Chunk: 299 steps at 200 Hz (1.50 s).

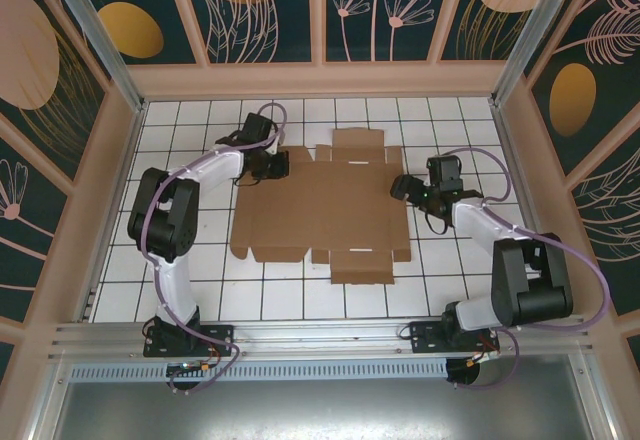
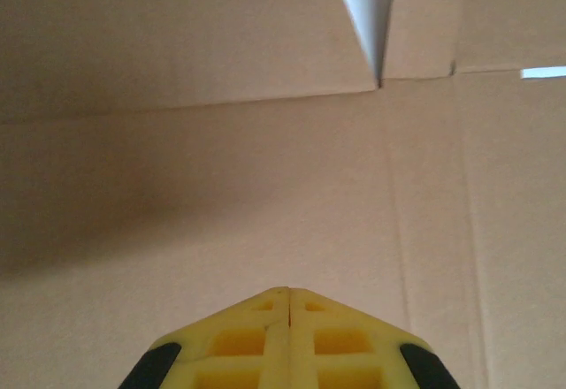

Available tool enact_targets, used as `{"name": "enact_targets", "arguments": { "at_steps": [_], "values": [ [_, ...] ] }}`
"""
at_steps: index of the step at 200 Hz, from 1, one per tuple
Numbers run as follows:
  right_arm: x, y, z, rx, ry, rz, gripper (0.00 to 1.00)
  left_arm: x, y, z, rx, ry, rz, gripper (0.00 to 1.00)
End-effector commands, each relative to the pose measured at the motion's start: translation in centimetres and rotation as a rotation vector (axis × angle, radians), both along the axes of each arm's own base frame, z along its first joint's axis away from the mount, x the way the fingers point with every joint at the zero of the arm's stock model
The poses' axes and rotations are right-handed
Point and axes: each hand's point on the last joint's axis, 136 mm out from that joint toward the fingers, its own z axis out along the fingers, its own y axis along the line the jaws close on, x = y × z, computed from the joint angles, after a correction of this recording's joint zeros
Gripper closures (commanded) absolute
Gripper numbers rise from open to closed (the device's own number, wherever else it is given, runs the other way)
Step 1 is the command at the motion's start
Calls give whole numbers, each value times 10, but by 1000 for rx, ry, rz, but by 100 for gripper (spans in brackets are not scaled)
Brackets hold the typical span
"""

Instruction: Fold the paper box

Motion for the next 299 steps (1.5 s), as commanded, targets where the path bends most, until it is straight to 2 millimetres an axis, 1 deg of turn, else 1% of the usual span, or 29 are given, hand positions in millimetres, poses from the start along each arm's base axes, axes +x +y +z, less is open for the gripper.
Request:
{"name": "enact_targets", "arguments": {
  "at_steps": [1,22,30,46,69,93,133,148,177,200,205,209,216,223,235,254,275,284,299],
  "values": [
    [0,11,-13,72,23,28,5,23,8,38,-95,-61,-25,100],
    [1,16,-23,111,57,37,5,18,-5,25,-208,2,-67,100],
    [2,16,-26,118,65,36,5,15,-7,15,-224,28,-72,100],
    [3,20,-29,141,75,47,5,10,-6,-6,-211,69,-68,100],
    [3,33,-30,212,90,95,5,8,-3,-34,-180,120,-65,100],
    [0,53,-30,323,108,162,5,8,-2,-48,-171,149,-59,100],
    [1,67,-27,418,111,199,5,0,-4,-68,-193,197,-47,100],
    [3,70,-25,437,98,209,5,1,-3,-69,-191,200,-37,100],
    [3,72,-23,448,85,222,10,2,0,-72,-174,197,-20,100],
    [2,75,-20,468,85,232,22,1,1,-73,-177,202,-12,100],
    [2,76,-19,473,85,237,26,1,0,-72,-182,200,-13,100],
    [1,76,-20,475,89,237,31,1,-1,-71,-185,200,-14,100],
    [1,76,-20,470,91,236,38,1,-1,-70,-188,199,-13,100],
    [1,77,-21,462,95,238,43,1,-1,-69,-188,196,-13,100],
    [1,76,-23,422,99,238,52,1,0,-69,-184,194,-9,100],
    [3,67,-26,313,101,209,61,1,0,-68,-190,191,-3,100],
    [8,52,-25,159,96,172,65,2,0,-63,-189,176,1,100],
    [10,47,-24,100,94,166,65,3,1,-61,-183,169,4,100],
    [13,40,-24,40,103,158,59,3,3,-61,-177,166,9,100]
  ]
}}
